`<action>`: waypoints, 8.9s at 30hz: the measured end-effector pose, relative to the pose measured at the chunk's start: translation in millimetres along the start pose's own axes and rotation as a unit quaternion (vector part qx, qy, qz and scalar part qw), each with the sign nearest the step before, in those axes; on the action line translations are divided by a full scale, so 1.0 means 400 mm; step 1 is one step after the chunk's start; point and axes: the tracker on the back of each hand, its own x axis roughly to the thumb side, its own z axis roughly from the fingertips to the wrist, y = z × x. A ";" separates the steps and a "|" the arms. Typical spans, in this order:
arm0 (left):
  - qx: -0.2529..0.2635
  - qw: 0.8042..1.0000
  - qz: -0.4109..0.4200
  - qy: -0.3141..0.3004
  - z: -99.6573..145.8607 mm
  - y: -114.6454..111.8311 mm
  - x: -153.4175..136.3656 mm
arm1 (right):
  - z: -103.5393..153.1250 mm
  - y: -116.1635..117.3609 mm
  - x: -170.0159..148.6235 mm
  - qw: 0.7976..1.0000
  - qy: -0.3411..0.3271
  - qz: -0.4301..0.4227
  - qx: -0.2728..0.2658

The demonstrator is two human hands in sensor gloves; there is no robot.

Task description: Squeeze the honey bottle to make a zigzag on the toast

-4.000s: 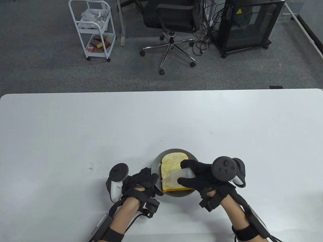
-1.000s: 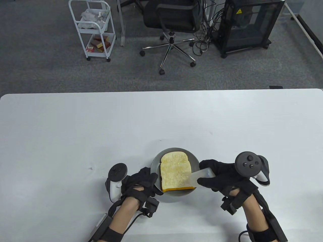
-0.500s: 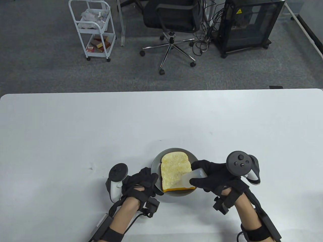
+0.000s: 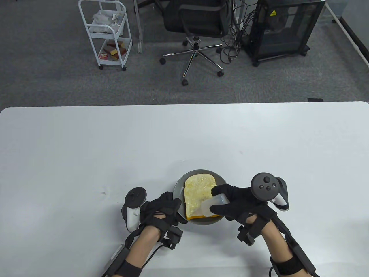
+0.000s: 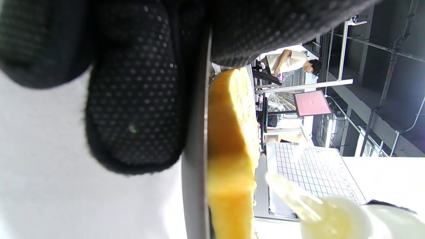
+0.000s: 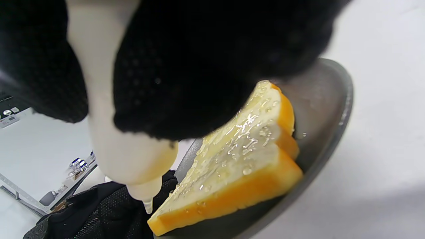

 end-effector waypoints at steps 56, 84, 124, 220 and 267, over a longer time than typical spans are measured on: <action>0.138 0.983 -0.056 0.112 -0.241 0.042 0.058 | 0.059 -0.096 -0.128 0.908 -0.079 -0.374 -0.174; 0.208 0.789 -0.548 0.185 -0.012 0.428 0.071 | 0.060 -0.097 -0.141 0.908 -0.068 -0.375 -0.172; -0.029 0.965 0.079 -0.248 0.044 0.037 0.154 | 0.029 0.003 -0.125 0.935 -0.057 -0.329 -0.117; 0.010 0.910 -0.266 -0.317 0.126 -0.076 0.218 | -0.008 0.136 -0.038 0.995 -0.057 0.012 0.086; 0.163 0.777 -0.584 -0.169 0.063 0.117 0.181 | -0.185 -0.240 -0.343 0.902 0.259 0.238 -0.250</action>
